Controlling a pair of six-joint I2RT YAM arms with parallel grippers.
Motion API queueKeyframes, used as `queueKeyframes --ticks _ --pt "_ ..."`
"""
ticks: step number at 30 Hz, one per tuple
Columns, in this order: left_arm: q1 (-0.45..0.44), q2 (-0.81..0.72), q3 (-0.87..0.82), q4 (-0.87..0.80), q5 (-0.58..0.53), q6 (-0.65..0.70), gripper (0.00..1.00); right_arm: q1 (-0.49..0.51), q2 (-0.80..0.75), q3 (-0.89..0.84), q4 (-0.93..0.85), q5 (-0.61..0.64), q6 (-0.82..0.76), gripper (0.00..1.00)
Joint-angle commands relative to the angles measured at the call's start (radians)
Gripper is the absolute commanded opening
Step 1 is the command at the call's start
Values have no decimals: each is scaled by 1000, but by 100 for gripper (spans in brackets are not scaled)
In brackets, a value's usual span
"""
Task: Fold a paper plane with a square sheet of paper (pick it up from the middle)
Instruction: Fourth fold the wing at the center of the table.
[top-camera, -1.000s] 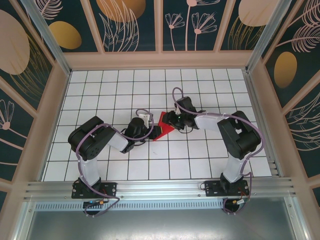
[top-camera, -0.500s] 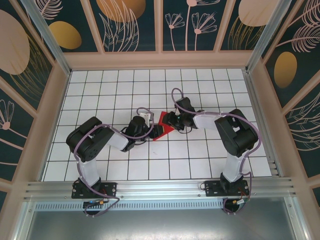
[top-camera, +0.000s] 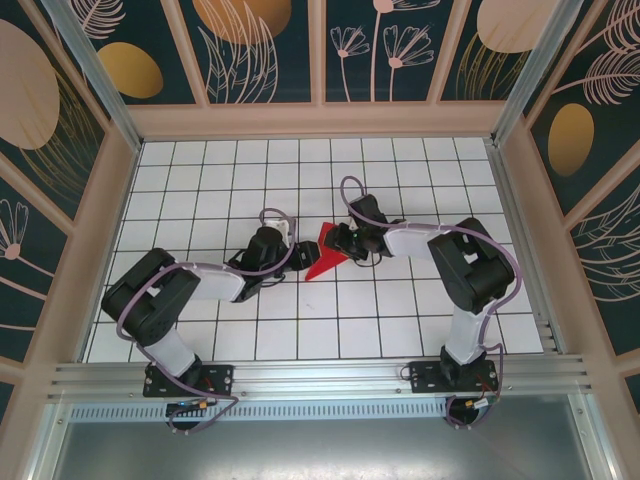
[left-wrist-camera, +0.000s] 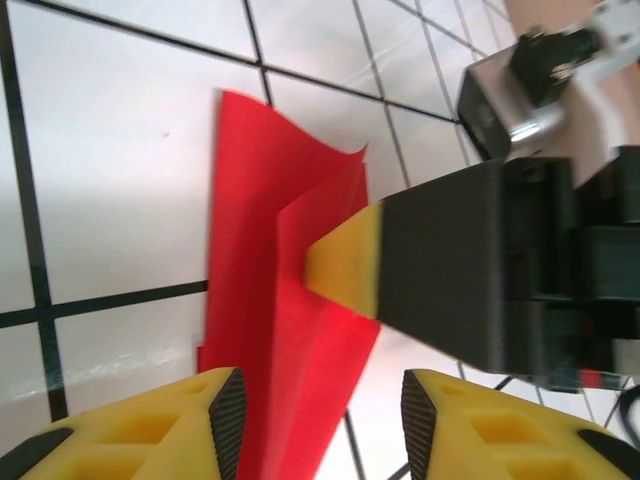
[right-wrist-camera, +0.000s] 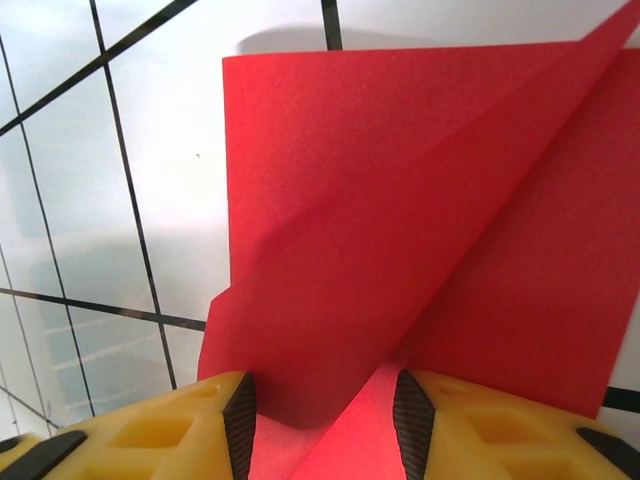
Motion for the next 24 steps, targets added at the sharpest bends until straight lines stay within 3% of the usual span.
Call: queueKeyframes --ticks 1,5,13,24 --pt "5 -45 -11 7 4 -15 43 12 57 12 -108 134 -27 45" --pt "5 -75 -7 -11 -12 -19 38 26 76 37 -151 185 -27 40" --pt "4 -46 15 -55 14 -8 34 32 118 66 -188 182 -30 48" --pt "4 33 12 28 100 -62 18 44 183 125 -290 235 -33 52"
